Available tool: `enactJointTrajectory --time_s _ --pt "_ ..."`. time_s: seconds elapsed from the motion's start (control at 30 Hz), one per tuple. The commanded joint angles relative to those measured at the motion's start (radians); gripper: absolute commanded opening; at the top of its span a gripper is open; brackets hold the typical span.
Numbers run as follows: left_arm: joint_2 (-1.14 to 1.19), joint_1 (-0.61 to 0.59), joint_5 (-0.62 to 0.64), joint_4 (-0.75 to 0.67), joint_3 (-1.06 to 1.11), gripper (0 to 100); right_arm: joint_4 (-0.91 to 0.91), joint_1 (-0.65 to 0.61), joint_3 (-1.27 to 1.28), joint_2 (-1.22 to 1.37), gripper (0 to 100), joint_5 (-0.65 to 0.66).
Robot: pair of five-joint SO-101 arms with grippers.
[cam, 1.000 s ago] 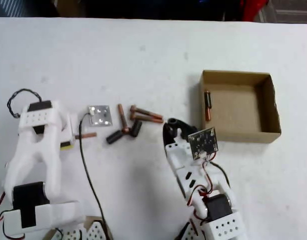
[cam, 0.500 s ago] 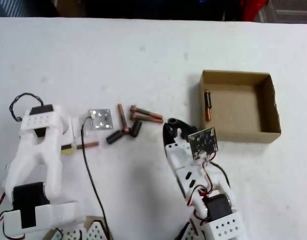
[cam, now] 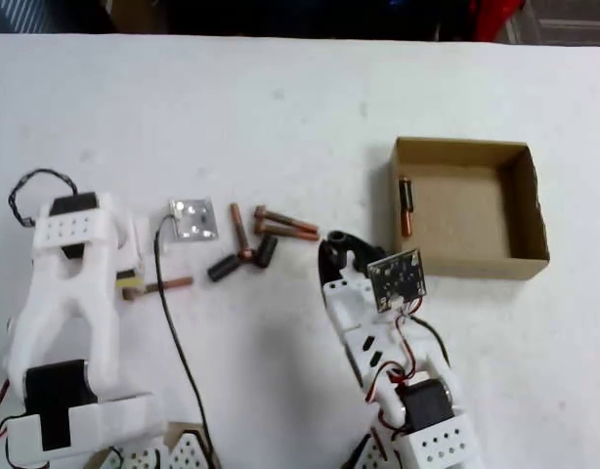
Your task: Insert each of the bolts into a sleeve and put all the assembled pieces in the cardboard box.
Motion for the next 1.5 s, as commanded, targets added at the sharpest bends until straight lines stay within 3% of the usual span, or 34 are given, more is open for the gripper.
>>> enactJointTrajectory --time_s 0.0,0.33,0.47,0.7,1.0,1.1,1.33,1.47 --pt "-0.045 0.041 0.107 0.180 -0.175 13 0.002 0.012 0.009 -0.015 2.0 0.018" --pt "-0.045 0.213 0.443 0.408 -0.330 9 0.002 0.012 0.009 -0.015 2.0 0.018" --pt "-0.045 0.274 0.519 0.512 -0.410 6 0.002 0.012 0.009 -0.015 2.0 0.018" --pt "-0.091 0.274 0.629 0.608 -0.592 6 0.002 0.012 0.009 -0.015 2.0 0.018" --pt "-0.441 0.275 0.674 0.594 -0.448 6 0.002 0.012 0.009 -0.015 2.0 0.018" --pt "-0.519 0.275 0.838 0.580 -0.336 6 0.002 0.012 0.009 -0.015 2.0 0.018" --pt "-0.621 0.274 1.435 0.471 -0.072 6 0.002 0.012 0.009 -0.015 2.0 0.018" --pt "-0.628 0.260 1.531 0.420 -0.009 6 0.002 0.012 0.009 -0.012 2.0 0.018"
